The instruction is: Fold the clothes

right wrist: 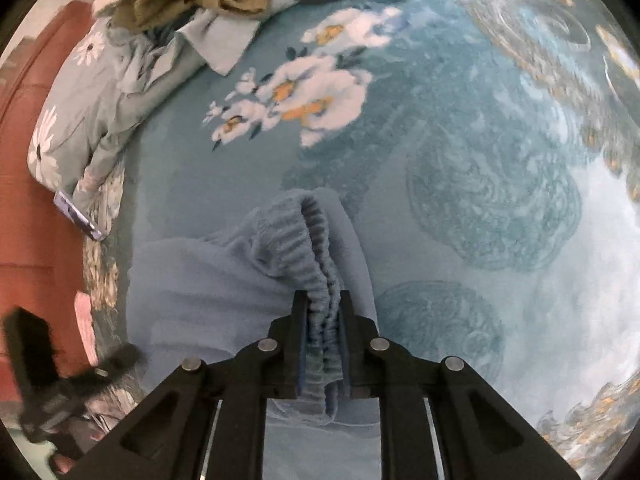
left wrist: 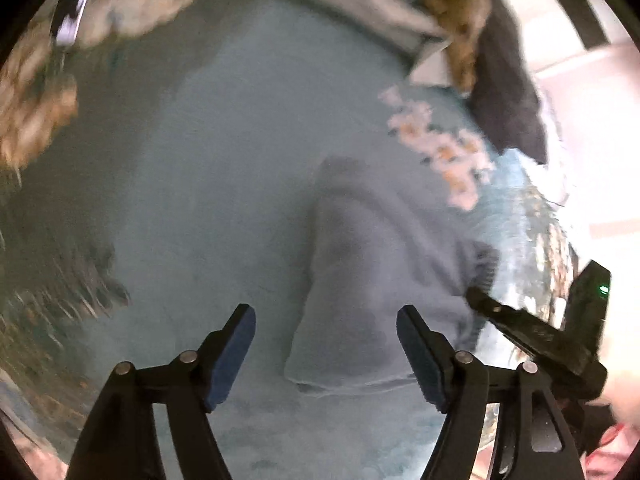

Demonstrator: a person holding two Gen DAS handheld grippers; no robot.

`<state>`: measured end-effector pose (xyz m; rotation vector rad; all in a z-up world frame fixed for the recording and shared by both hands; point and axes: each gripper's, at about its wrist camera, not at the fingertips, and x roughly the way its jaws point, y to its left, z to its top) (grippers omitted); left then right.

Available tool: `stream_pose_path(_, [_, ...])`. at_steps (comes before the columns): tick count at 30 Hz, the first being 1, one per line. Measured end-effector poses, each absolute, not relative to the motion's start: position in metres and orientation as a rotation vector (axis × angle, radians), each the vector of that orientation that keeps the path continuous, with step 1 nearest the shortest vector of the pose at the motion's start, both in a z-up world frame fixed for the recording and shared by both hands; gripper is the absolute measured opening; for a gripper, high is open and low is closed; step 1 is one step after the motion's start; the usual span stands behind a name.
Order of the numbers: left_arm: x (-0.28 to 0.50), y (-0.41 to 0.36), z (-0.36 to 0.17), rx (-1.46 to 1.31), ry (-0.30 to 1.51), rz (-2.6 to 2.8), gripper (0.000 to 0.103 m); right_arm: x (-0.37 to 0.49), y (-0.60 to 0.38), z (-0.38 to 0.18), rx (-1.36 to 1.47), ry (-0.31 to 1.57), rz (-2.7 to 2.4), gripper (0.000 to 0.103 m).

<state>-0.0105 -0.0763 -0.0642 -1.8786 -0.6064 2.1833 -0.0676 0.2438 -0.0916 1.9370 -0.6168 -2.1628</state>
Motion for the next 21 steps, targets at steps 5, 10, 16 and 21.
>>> stream_pose_path(5, [-0.034,-0.051,-0.027,-1.695,-0.45,2.177,0.076,-0.065,0.237,-0.052,1.9,-0.457,-2.262,0.028])
stream_pose_path(10, [-0.056,-0.019,-0.048,-1.673,-0.344,2.069,0.076,-0.066,0.218,-0.026,1.787,-0.367,-2.269,0.029])
stream_pose_path(16, [-0.05,-0.026,-0.091,-1.743,-0.365,1.989,0.076,-0.08,0.198,-0.073,1.831,-0.41,-2.197,0.029])
stream_pose_path(21, [-0.054,-0.027,-0.116,-1.812,-0.396,1.948,0.076,-0.075,0.208,-0.093,1.865,-0.513,-2.174,0.029])
